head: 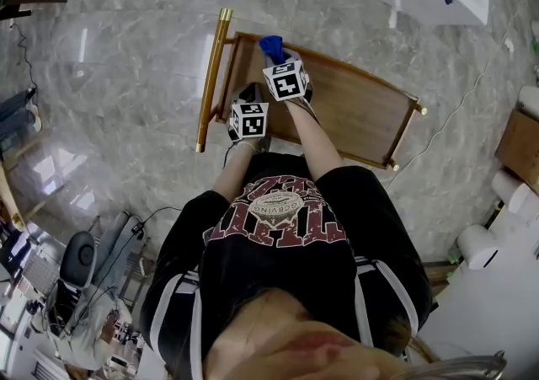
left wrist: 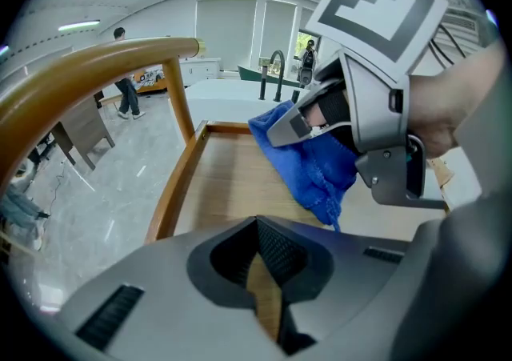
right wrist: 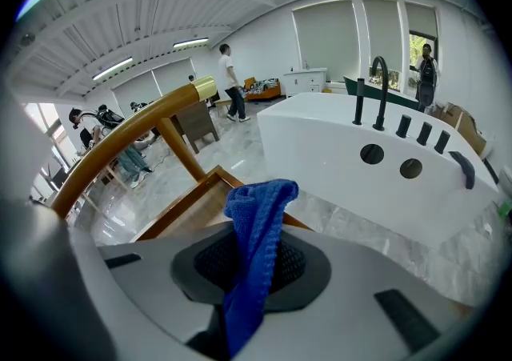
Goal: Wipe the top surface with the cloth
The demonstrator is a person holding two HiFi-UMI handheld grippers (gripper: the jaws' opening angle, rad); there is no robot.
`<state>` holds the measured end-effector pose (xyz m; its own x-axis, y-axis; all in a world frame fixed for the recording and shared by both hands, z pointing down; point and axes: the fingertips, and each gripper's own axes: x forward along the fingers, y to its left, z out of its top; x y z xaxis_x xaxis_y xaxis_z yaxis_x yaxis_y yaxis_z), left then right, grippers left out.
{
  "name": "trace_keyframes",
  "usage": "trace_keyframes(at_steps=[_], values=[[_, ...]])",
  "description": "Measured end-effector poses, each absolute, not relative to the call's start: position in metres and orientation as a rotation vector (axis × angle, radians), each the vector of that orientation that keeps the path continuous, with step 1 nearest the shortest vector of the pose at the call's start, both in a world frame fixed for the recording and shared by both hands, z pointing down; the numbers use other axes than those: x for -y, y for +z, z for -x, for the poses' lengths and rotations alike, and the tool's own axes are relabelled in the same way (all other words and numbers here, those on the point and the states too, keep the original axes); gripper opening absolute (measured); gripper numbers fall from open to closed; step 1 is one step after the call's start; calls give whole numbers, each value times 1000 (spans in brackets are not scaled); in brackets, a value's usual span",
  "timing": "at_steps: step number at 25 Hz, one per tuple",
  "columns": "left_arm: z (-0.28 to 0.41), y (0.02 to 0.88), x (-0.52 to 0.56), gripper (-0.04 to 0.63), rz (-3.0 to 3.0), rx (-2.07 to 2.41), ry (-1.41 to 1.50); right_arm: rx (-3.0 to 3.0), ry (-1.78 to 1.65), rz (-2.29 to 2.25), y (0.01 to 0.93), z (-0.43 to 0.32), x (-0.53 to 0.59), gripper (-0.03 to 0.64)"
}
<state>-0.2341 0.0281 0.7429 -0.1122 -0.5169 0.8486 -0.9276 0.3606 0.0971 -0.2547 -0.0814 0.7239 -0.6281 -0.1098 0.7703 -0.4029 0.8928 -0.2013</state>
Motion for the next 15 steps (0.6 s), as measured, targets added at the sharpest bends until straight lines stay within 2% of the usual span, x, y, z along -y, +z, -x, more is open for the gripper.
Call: trace_keyframes(at_steps=[15], values=[[232,741,-29,48,-1224,1806,627,2230,479,-385,722,216,94,66]])
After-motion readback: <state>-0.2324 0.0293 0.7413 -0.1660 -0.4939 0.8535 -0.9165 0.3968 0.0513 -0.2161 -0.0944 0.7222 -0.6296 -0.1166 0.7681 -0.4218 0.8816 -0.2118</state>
